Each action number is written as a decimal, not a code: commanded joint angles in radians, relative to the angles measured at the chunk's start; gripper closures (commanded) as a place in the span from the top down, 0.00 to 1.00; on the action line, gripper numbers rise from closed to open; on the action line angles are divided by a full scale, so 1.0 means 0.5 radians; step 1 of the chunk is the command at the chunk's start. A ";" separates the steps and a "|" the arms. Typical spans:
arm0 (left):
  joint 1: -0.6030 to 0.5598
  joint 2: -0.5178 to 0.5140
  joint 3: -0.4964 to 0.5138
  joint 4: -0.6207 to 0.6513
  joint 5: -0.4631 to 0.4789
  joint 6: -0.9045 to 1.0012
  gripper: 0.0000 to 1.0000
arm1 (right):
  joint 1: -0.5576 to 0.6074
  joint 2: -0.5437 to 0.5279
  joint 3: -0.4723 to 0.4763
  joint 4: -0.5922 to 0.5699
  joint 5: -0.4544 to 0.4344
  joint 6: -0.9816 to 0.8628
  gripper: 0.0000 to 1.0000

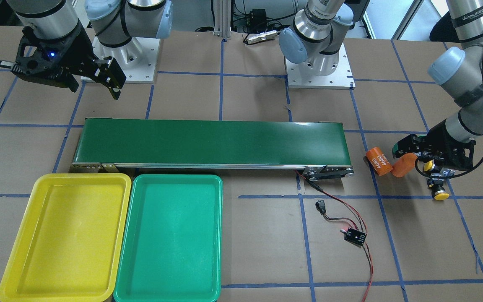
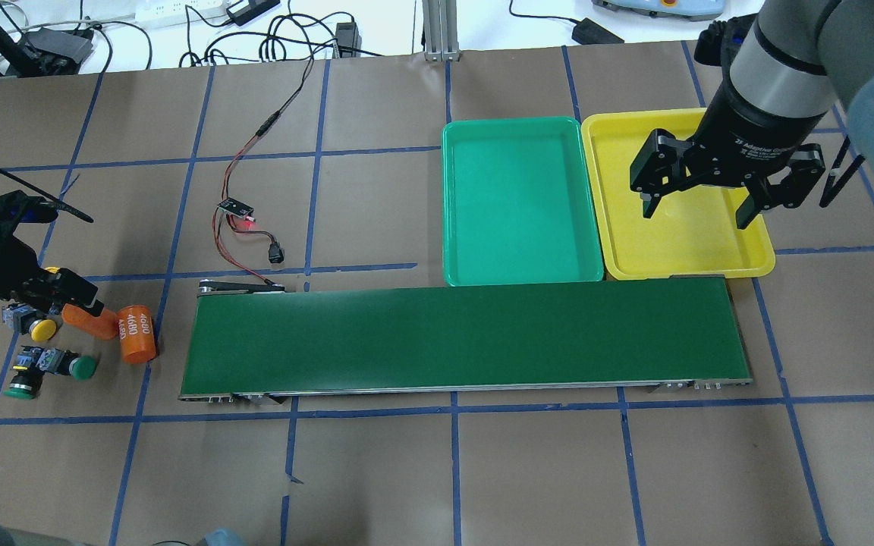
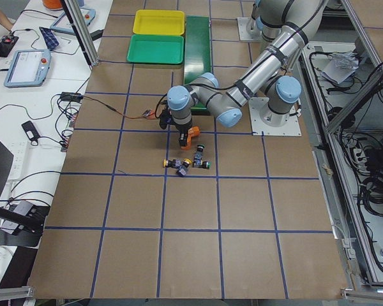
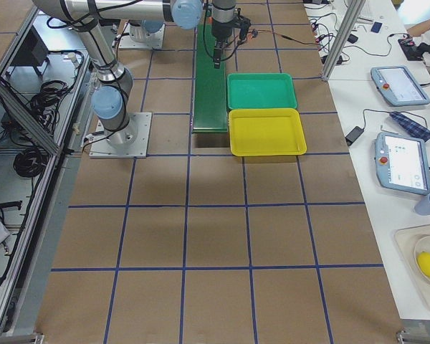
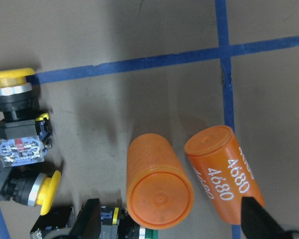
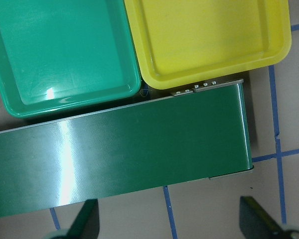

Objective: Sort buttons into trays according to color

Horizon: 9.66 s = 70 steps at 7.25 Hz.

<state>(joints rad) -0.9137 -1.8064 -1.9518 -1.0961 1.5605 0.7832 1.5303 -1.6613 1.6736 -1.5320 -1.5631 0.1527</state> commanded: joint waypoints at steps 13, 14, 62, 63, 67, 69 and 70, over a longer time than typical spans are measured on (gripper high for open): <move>-0.586 0.458 0.029 -0.535 -0.025 -0.700 0.42 | 0.001 -0.006 0.003 -0.004 -0.006 0.001 1.00; -0.672 0.508 -0.029 -0.541 -0.029 -0.835 0.42 | 0.001 -0.006 0.006 0.002 -0.006 -0.002 1.00; -1.175 0.339 -0.255 -0.074 0.161 1.410 0.33 | 0.001 -0.043 0.104 -0.013 -0.120 -0.005 1.00; -1.188 0.382 -0.284 -0.072 0.195 1.416 0.31 | 0.001 -0.043 0.104 -0.013 -0.117 -0.005 1.00; -1.195 0.404 -0.403 -0.054 0.189 1.193 1.00 | 0.001 -0.049 0.104 -0.016 -0.120 -0.008 1.00; -1.121 0.398 -0.373 0.038 0.174 1.173 1.00 | 0.001 -0.049 0.107 -0.010 -0.117 -0.008 1.00; -1.036 0.404 -0.370 0.066 0.171 1.164 1.00 | 0.001 -0.052 0.107 -0.013 -0.120 -0.008 1.00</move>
<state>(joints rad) -1.4735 -1.6053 -2.1392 -1.0898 1.6485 1.3730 1.5309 -1.6863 1.7270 -1.5382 -1.6223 0.1489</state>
